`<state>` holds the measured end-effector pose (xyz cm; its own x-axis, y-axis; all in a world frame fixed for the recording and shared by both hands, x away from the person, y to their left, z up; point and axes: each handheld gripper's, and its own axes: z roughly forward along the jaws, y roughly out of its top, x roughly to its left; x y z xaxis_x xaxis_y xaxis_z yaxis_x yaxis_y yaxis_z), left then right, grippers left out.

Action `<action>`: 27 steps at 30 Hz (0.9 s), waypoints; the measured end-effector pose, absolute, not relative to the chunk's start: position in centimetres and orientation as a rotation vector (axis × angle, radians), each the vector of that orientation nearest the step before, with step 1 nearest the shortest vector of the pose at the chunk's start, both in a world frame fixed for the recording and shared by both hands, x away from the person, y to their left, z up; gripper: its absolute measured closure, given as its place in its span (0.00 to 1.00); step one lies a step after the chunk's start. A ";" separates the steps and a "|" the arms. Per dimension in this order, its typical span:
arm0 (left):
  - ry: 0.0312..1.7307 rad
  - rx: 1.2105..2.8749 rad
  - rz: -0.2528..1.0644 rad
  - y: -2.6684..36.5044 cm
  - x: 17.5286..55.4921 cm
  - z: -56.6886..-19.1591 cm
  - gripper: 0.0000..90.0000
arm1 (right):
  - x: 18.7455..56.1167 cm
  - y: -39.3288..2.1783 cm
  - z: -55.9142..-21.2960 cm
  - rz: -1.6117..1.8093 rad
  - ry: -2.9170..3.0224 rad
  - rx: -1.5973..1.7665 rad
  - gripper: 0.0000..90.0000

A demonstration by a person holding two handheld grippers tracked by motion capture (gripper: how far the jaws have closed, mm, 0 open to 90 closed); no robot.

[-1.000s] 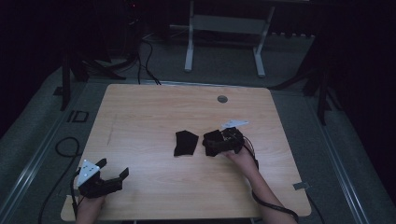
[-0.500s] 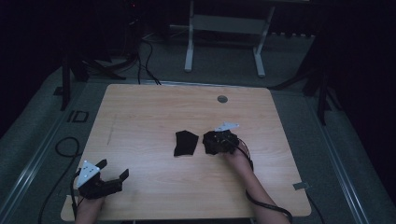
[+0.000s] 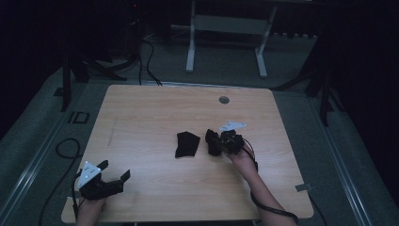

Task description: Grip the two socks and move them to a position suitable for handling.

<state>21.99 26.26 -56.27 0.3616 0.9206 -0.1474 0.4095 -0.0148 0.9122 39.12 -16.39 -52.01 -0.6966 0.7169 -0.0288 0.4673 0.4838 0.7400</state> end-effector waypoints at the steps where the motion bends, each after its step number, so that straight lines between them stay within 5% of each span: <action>1: 1.216 1.611 0.631 26.2 22.0 -56.3 0.04 | 38.5 -16.3 -51.5 1.049 2.402 0.966 0.87; 13: 1.209 1.611 0.624 26.1 22.0 -56.2 0.04 | 31.1 -16.6 -48.1 1.208 2.423 0.803 0.86; 27: 1.173 1.633 0.613 25.1 21.9 -56.1 0.04 | 27.1 -16.6 -53.6 1.156 2.535 0.849 0.85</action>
